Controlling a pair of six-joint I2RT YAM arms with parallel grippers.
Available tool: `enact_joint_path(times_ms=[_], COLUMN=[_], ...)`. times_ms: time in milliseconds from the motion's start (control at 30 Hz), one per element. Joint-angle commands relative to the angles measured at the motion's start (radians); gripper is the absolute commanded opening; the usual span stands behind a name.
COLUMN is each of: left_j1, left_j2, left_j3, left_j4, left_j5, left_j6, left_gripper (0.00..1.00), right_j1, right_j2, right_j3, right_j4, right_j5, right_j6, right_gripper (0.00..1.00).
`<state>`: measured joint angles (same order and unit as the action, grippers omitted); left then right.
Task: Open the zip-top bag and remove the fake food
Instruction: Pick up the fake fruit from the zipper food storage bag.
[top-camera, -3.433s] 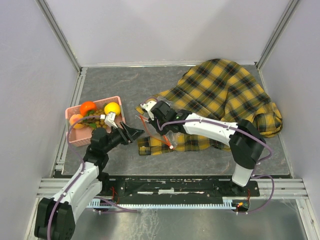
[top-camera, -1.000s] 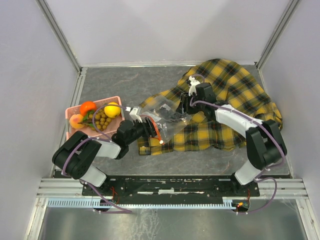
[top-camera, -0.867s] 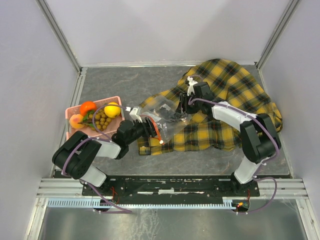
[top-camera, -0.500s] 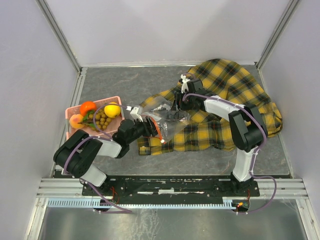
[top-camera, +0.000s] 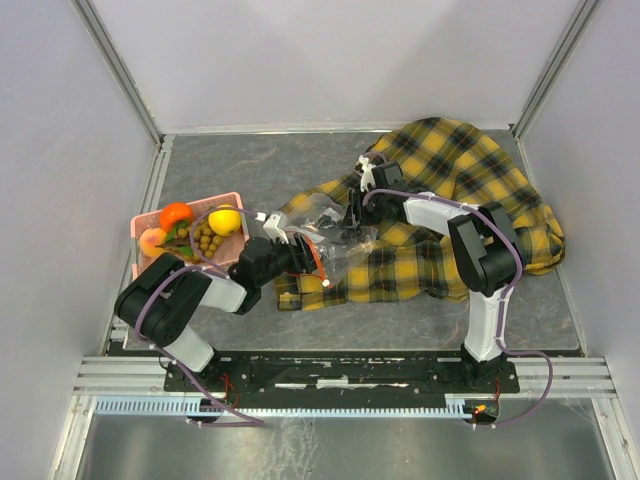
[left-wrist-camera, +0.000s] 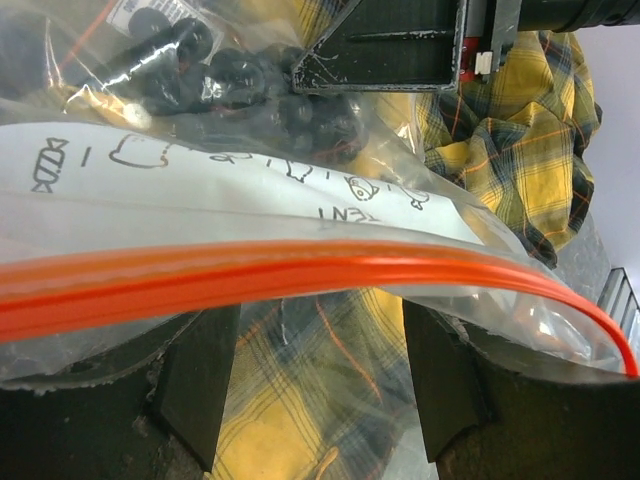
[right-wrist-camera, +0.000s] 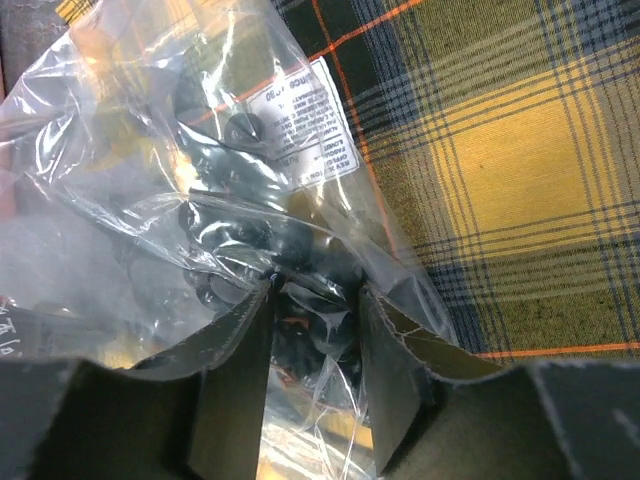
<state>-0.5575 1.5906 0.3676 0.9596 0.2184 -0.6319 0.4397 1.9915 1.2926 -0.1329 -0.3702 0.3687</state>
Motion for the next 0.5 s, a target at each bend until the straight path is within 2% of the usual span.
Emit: enact_joint_path(times_ms=[0,233,467], left_j1=[0.005,0.011,0.013], left_j2=[0.013,0.016,0.002], left_j3=[0.040,0.046,0.022], left_j4=[0.023,0.025,0.050], left_j5=[-0.006,0.000,-0.019], left_j6=[-0.050,-0.080,-0.112], left_gripper=[0.73,0.74,0.75], right_j1=[0.003,0.004,0.002], right_j2=[0.007,-0.081,-0.155], right_j3=[-0.021,-0.111,-0.209], right_j4=[0.024,0.140,0.302], right_j5=[-0.051,-0.147,-0.234], right_j6=[0.005,0.089,0.239], right_gripper=[0.42,0.23,0.16])
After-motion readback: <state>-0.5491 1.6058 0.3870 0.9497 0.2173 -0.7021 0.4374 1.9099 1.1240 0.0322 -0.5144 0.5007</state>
